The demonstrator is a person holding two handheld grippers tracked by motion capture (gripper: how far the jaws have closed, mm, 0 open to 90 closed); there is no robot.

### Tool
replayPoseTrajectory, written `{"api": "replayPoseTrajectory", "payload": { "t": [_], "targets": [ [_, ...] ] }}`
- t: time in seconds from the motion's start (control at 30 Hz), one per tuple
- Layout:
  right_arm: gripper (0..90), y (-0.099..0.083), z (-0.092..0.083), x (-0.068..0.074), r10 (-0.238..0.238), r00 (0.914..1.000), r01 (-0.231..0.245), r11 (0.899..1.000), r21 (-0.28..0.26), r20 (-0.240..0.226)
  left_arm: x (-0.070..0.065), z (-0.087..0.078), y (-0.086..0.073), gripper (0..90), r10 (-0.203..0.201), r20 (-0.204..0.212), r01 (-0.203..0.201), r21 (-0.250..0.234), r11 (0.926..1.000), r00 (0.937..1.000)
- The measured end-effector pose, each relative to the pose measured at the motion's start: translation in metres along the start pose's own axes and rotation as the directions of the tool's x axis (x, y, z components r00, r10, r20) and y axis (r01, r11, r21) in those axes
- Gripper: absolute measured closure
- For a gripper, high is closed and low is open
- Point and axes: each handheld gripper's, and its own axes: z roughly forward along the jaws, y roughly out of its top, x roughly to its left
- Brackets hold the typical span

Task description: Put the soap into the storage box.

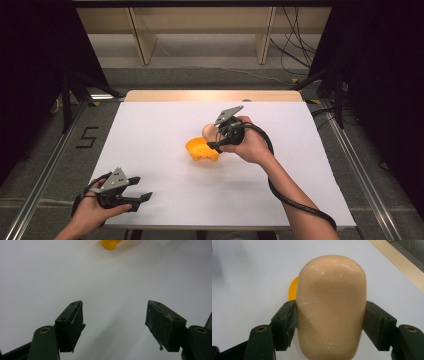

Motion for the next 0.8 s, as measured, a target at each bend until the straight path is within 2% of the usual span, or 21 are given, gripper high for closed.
{"api": "replayPoseTrajectory", "payload": {
  "t": [0.07,0.1,0.13,0.27,0.3,0.37,0.4,0.53,0.6,0.67,0.7,0.8],
  "targets": [
    [33.7,0.0,0.001,0.0,0.003,1.0,-0.003,1.0,-0.006,0.007,0.0,0.0,0.0,30.1,0.0,0.0,0.0,0.0,1.0,1.0],
    [33.8,0.001,0.001,0.002,0.033,0.9994,-0.033,0.999,0.006,0.009,0.001,0.0,0.0,30.1,0.018,-0.002,-0.018,0.002,0.9998,0.9998],
    [33.7,0.001,0.002,0.001,0.017,0.9998,-0.017,1.0,-0.002,0.009,0.0,0.0,0.0,30.1,0.0,0.0,0.0,0.002,1.0,1.0],
    [33.7,0.002,0.005,0.0,-0.006,1.0,0.006,1.0,-0.009,-0.007,0.0,0.0,0.0,30.1,-0.001,0.0,0.001,0.0,1.0,1.0],
    [33.7,0.002,0.005,0.0,0.006,1.0,-0.006,1.0,-0.01,-0.005,0.001,0.0,0.0,30.1,0.021,-0.002,-0.021,0.0,0.9998,0.9998],
    [33.7,0.002,0.005,0.001,0.016,0.9998,-0.016,1.0,-0.004,-0.009,0.001,0.0,0.0,30.1,0.021,-0.002,-0.021,0.0,0.9998,0.9998],
    [33.7,0.002,0.006,0.001,0.02,0.9998,-0.02,1.0,-0.001,-0.009,0.0,0.0,0.0,30.1,0.0,0.0,0.0,0.001,1.0,1.0],
    [33.8,0.002,0.009,0.001,0.018,0.9998,-0.018,1.0,-0.011,-0.01,0.0,0.0,0.0,30.1,0.008,-0.004,-0.008,0.008,0.9999,1.0],
    [33.8,0.002,0.009,0.001,0.015,0.9998,-0.015,1.0,-0.007,-0.014,0.0,0.0,0.0,30.1,0.0,0.001,0.0,-0.008,1.0,1.0],
    [33.7,0.002,0.01,0.0,0.008,0.9999,-0.008,1.0,-0.008,-0.012,0.001,-0.001,0.0,30.1,0.015,0.003,-0.015,0.006,0.9999,0.9999],
    [33.7,0.002,0.011,0.001,0.028,0.9995,-0.028,1.0,-0.002,-0.011,0.0,-0.001,0.0,30.1,0.018,-0.005,-0.018,0.004,0.9998,0.9998],
    [33.7,0.003,0.014,0.0,0.005,0.9999,-0.005,1.0,-0.018,-0.013,0.002,-0.002,0.001,30.1,0.041,-0.004,-0.041,0.013,0.9991,0.9991]
  ]
}}
